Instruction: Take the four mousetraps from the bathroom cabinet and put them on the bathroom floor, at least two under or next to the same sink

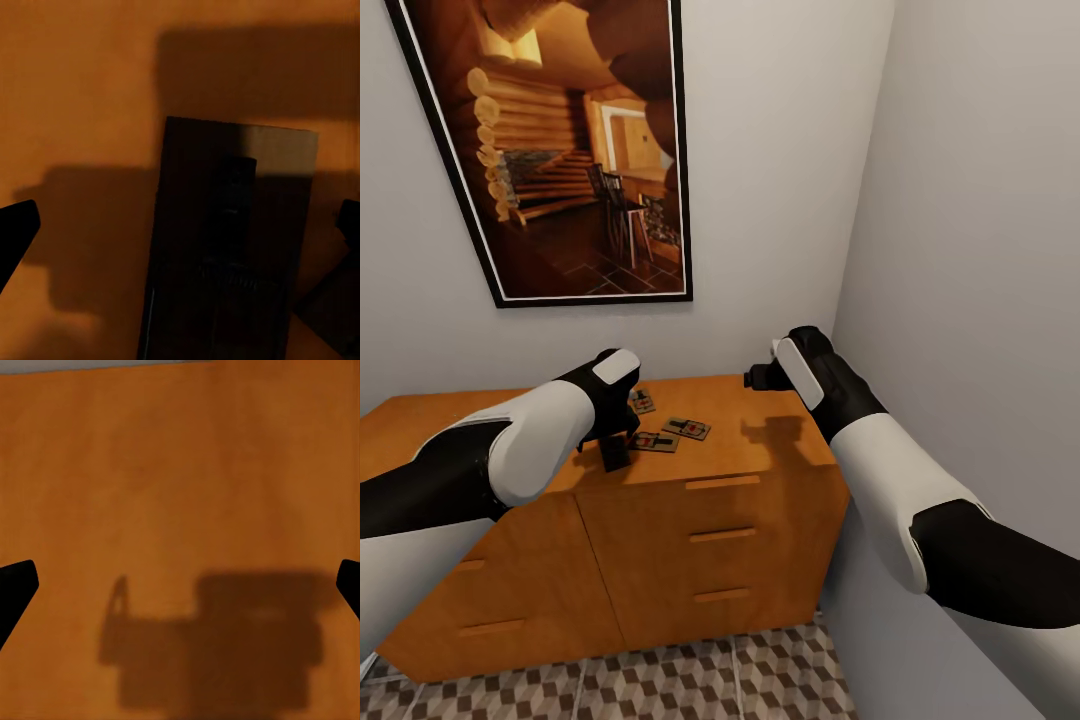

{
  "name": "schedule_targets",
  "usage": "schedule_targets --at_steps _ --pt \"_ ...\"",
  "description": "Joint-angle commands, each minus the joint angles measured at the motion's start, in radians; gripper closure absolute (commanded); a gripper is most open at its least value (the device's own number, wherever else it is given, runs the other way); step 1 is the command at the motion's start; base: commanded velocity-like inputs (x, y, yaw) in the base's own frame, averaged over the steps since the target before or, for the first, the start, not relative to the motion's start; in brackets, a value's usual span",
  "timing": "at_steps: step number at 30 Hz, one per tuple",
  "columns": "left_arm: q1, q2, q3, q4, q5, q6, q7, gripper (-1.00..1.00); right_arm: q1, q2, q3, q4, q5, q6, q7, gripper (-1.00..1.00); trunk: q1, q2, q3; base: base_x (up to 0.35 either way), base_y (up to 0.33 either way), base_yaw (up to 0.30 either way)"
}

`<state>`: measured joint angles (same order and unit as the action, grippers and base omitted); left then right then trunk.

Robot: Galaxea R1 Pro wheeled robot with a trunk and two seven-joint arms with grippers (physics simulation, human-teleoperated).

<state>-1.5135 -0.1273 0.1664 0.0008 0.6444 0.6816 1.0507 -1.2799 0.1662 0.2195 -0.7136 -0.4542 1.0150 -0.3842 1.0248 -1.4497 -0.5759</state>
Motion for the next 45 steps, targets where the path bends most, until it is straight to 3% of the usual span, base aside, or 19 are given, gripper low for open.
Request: schedule_targets --at_steps 1,20,24,27,28,45 --pt "0.047 0.0 0.021 0.002 -0.002 -0.001 0.0 1.0 -0.001 0.0 0.003 -0.001 -0.011 0.002 -0.01 -1.0 0.0 0.0 -0.001 0.0 0.0 0.0" --pt "0.049 0.007 0.021 -0.005 -0.002 0.002 -0.001 1.0 -0.001 0.0 0.003 0.0 -0.011 0.002 -0.011 -1.0 0.0 0.0 -0.001 0.0 0.0 0.0" --pt "0.046 0.0 0.022 -0.037 -0.001 0.013 0.007 1.0 0.0 0.001 0.004 0.0 -0.011 0.002 -0.012 -1.0 0.0 0.0 -0.001 0.0 0.0 0.0" --pt "0.045 -0.002 0.023 -0.122 0.0 0.053 0.018 1.0 0.001 0.001 0.004 0.001 -0.011 0.001 -0.012 -1.0 0.0 0.0 -0.001 0.0 0.0 0.0" --pt "-0.028 -0.004 0.019 -0.482 0.325 0.257 0.312 1.0 0.001 0.002 0.007 0.025 -0.009 0.0 -0.013 -1.0 0.0 0.0 -0.001 0.0 0.0 0.0" --pt "-0.162 -0.011 0.021 -0.403 0.34 0.259 0.33 1.0 0.001 0.002 0.007 0.038 -0.008 -0.001 -0.013 -1.0 0.0 0.0 -0.001 0.0 0.0 0.0"
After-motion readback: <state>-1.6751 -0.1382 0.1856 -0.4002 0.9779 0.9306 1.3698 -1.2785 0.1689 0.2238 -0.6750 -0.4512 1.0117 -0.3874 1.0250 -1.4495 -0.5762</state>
